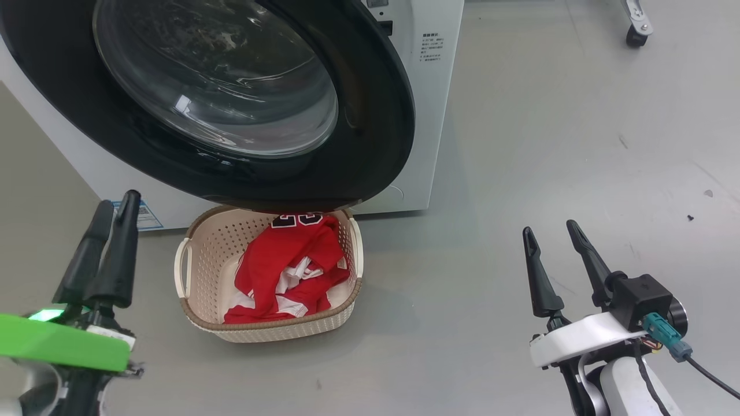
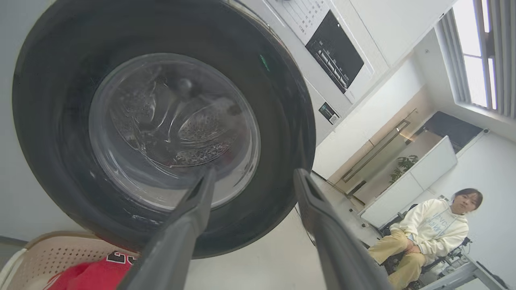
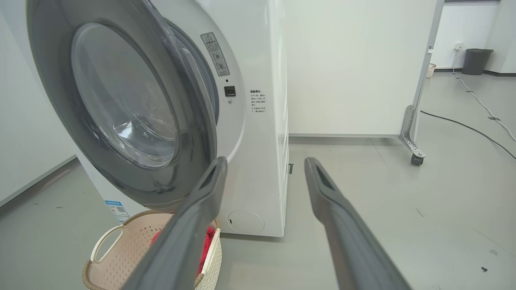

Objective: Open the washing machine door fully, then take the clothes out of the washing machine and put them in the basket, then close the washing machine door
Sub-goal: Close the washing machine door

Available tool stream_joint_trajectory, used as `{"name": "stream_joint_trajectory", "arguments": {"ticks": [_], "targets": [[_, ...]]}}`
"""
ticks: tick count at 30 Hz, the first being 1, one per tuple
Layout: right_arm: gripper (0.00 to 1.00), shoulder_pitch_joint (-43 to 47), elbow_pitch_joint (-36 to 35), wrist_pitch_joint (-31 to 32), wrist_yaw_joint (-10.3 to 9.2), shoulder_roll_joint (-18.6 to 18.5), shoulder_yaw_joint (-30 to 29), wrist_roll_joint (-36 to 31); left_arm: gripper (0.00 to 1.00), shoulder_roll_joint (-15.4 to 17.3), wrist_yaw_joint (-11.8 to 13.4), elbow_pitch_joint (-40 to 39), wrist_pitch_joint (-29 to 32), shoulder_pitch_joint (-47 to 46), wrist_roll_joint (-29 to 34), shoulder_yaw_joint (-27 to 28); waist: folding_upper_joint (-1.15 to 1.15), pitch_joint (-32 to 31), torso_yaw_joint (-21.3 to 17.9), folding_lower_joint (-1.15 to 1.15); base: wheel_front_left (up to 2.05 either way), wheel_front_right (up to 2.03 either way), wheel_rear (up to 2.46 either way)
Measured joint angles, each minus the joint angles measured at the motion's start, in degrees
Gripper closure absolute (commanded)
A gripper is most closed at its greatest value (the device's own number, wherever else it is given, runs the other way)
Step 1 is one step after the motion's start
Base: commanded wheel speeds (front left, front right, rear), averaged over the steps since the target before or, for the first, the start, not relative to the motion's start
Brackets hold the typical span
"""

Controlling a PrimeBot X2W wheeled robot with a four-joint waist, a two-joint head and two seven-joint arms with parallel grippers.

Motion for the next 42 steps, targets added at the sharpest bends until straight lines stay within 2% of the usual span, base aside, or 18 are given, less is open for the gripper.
{"name": "stream_joint_trajectory", "arguments": {"ticks": [6, 8, 11, 17, 18, 25, 42], "targets": [[0.0, 0.3, -0.38, 0.0, 0.0, 0.01, -0.34, -0.34, 0.0, 5.22, -0.04, -2.2, -6.21, 1.7, 15.37, -5.54, 0.0, -0.36, -0.11, 0.0, 0.0, 0.0, 0.0], [0.0, 0.35, -0.57, 0.0, 0.0, 0.01, -0.56, -0.36, 0.0, 6.06, -0.04, -1.66, -8.4, 2.92, 19.96, -6.45, 0.0, -0.48, -0.08, 0.0, 0.0, 0.0, 0.0], [0.0, 0.73, -0.76, 0.0, 0.0, 0.01, -0.81, -0.43, 0.0, 6.38, -0.05, 0.46, -11.13, 5.08, 25.77, -7.49, 0.0, -0.72, -0.01, 0.0, 0.0, 0.0, 0.0], [0.0, 1.83, -0.9, 0.0, -0.02, 0.02, -1.14, -0.76, 0.0, 5.53, 0.27, 4.33, -14.83, 8.82, 32.43, -7.99, 0.0, -1.14, 0.13, 0.0, 0.0, 0.0, 0.0], [0.0, 2.26, -0.93, 0.0, -0.02, 0.04, -1.15, -0.76, 0.0, 4.76, 1.52, 5.41, -16.07, 9.62, 34.57, -8.12, 0.0, -1.32, 0.19, 0.0, 0.0, 0.0, 0.0], [0.0, 3.91, -0.86, 0.0, -0.04, 0.08, -1.16, -0.85, 0.0, 2.8, 5.3, 9.27, -19.86, 11.45, 38.97, -9.07, 0.0, -1.91, 0.35, 0.0, 0.0, 0.0, 0.0], [0.0, 5.33, -0.54, 0.0, -0.3, 0.13, -0.97, -1.35, 0.0, 0.59, 8.7, 13.91, -24.13, 11.93, 42.36, -11.31, 0.0, -2.58, 0.05, 0.0, 0.0, 0.0, 0.0]]}}
